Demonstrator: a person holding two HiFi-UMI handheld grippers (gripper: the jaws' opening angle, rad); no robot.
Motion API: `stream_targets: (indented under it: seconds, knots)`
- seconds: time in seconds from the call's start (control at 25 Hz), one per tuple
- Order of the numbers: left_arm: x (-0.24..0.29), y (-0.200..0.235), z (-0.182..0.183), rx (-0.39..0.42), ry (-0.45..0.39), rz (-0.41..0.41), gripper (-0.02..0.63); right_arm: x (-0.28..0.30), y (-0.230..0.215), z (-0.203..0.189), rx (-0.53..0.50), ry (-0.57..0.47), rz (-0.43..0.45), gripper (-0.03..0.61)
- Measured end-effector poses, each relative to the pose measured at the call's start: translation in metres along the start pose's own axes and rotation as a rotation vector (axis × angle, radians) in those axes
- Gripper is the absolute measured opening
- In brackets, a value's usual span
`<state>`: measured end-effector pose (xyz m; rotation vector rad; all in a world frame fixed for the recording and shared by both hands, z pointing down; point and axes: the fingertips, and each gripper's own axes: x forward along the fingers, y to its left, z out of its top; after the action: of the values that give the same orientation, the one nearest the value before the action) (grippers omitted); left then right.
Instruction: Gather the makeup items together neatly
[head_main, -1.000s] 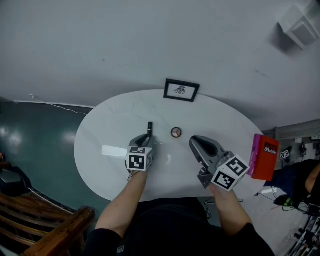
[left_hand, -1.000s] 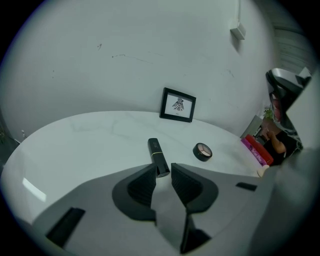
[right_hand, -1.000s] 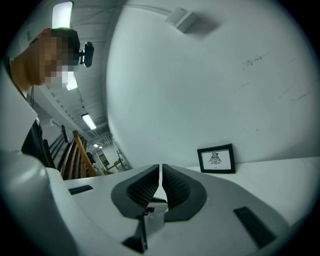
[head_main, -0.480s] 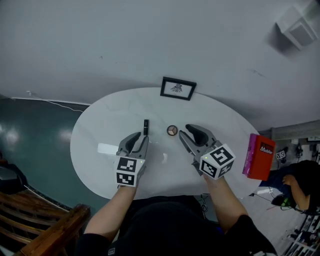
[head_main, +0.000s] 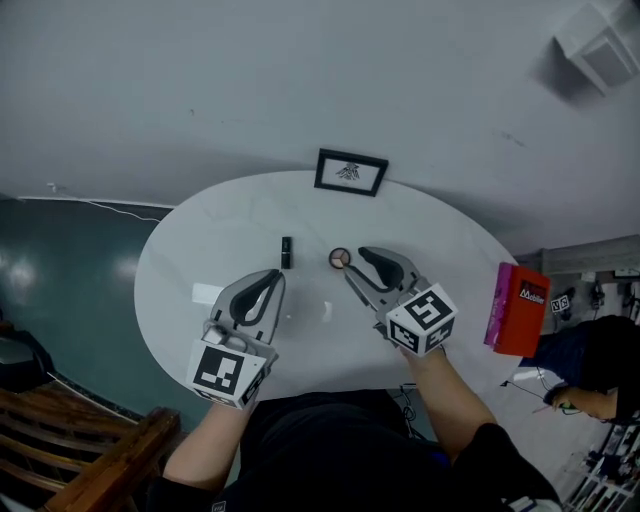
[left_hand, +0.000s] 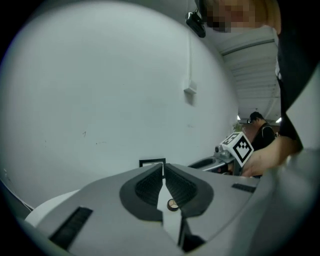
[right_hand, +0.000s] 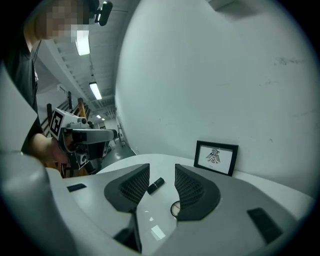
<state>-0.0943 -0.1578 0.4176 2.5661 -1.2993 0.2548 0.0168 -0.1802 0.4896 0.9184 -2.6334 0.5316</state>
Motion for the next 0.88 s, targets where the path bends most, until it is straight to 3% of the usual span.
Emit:
stream_targets:
  seconds: [0.64,0.88]
  knots:
    - [0.007,0.008,-0.033,-0.018,0.034,0.027,0.021,0.048,-0.031,-0.086,-0.051,0.201,-0.009,0.191]
    - [0.000,0.013,-0.031,-0.062,0.035,0.055,0.021,0.063,-0.041,-0.108,-0.053,0.259,-0.027,0.209]
